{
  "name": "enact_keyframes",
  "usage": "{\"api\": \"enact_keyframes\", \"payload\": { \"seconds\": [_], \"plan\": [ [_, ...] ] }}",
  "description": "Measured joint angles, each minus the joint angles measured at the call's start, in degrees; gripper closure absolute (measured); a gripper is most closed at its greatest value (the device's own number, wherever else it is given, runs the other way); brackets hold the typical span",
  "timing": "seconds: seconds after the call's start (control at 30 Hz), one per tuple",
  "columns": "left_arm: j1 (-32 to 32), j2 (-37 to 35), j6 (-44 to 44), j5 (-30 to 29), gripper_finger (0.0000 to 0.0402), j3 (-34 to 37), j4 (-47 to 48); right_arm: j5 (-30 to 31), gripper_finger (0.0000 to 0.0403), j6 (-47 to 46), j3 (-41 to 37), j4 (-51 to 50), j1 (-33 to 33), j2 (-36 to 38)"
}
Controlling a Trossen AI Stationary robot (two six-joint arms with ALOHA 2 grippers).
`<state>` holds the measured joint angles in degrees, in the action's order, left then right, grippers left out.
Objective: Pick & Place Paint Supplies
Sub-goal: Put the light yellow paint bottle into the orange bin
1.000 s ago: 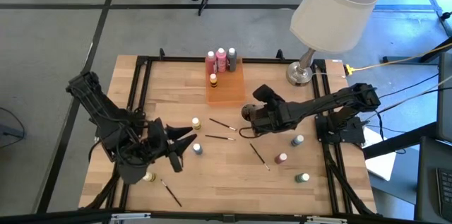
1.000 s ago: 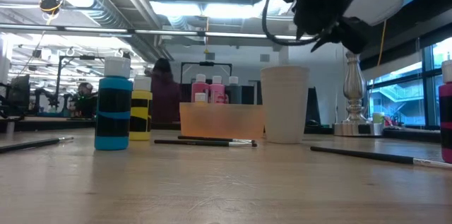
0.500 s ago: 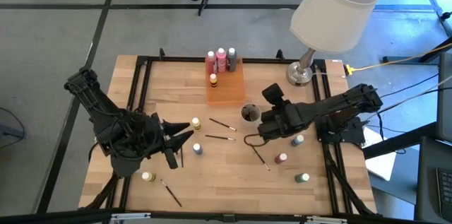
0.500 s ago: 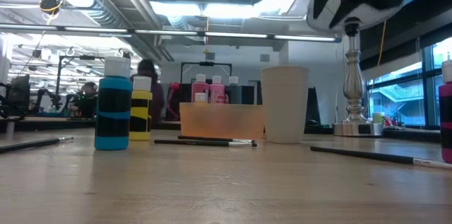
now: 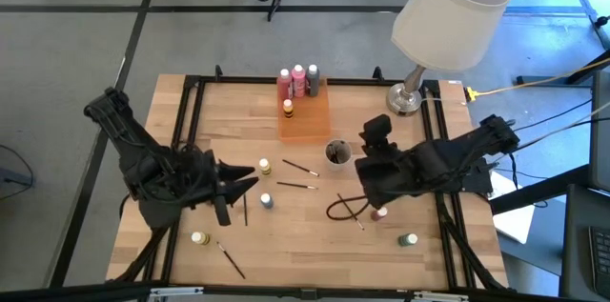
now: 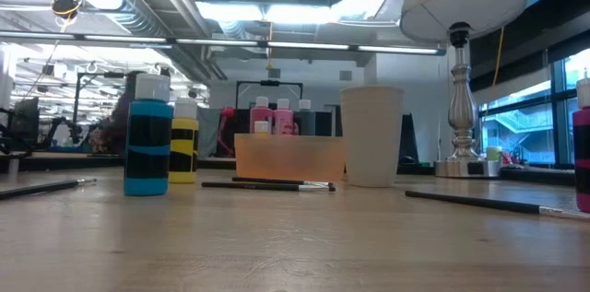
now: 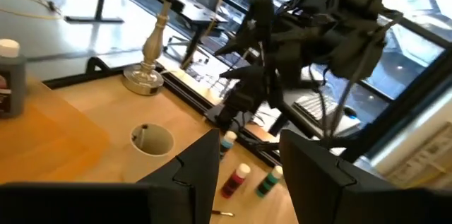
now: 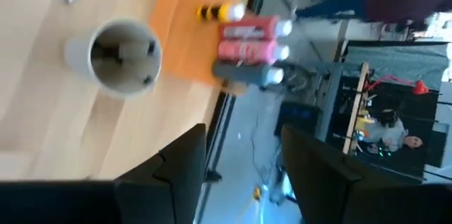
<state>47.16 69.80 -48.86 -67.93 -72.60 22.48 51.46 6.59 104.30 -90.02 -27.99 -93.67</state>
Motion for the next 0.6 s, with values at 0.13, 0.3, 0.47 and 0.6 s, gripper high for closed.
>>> {"api": "enact_keyframes", "payload": {
  "seconds": [0.13,0.3,0.47,0.6],
  "plan": [
    [0.04,-1.42,0.08,1.54,0.0258,0.00,0.00,6.98,0.0215,-5.85,7.28,0.04,-3.96,0.00],
    [-0.67,-2.13,2.84,-0.43,0.0258,0.00,-0.01,13.77,0.0215,-15.07,17.56,0.04,-9.69,0.14],
    [-2.33,-2.16,5.55,-3.48,0.0258,0.00,-0.02,13.92,0.0216,-19.90,24.19,0.03,-14.57,2.64],
    [-4.63,-2.14,6.62,-4.35,0.0258,0.00,-0.02,13.90,0.0216,-23.52,27.09,0.04,-16.65,5.86]
  ]
}}
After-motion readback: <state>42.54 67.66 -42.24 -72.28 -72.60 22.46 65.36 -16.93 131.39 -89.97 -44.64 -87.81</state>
